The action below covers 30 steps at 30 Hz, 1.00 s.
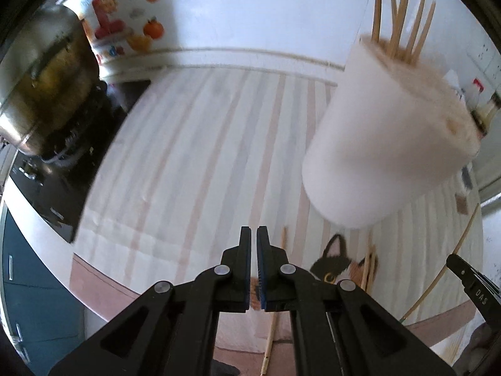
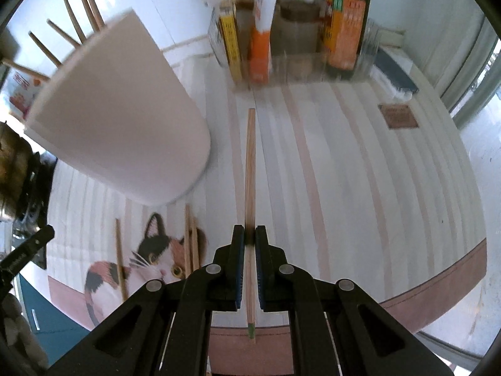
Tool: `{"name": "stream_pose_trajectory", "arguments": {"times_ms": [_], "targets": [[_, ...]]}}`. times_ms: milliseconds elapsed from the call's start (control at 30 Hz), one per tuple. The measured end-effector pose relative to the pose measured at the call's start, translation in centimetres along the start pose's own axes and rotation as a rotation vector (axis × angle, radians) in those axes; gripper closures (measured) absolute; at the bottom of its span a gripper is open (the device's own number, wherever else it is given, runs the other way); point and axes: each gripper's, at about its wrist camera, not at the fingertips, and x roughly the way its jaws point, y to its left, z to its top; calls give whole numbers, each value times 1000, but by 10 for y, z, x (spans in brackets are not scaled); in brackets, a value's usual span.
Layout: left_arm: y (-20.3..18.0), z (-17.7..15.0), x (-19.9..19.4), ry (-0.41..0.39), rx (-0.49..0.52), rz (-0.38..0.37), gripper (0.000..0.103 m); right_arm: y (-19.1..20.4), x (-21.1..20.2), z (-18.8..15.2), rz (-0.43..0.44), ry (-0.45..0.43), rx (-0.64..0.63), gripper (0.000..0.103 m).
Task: Organize utensils
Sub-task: 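Lift both chopsticks off the placemat and carry them toward the beige holder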
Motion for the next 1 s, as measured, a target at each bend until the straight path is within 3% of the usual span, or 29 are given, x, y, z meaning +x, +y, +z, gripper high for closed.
{"name": "stream_pose_trajectory", "arguments": {"times_ms": [167, 233, 333, 467, 600, 667, 800, 1000], "targets": [[-8, -7, 23, 129, 36, -138, 97, 1, -11, 9, 16, -24, 6, 96], [-14, -19, 44, 203, 57, -150, 94, 0, -11, 10, 18, -22, 5, 96], [-20, -40, 79, 308, 69, -136, 74, -2, -8, 9, 27, -7, 15, 96], [-19, -60, 107, 394, 46, -128, 74, -5, -1, 5, 32, 18, 27, 96], [-22, -64, 112, 373, 69, -88, 78, -7, 7, 2, 24, 41, 30, 96], [-29, -63, 111, 344, 106, -30, 98, -8, 13, 1, 20, 55, 34, 96], [-30, -58, 109, 323, 99, -22, 99, -11, 20, -2, 14, 73, 39, 96], [-16, -39, 67, 192, 73, -21, 99, -13, 13, -1, 9, 53, 35, 96]]}}
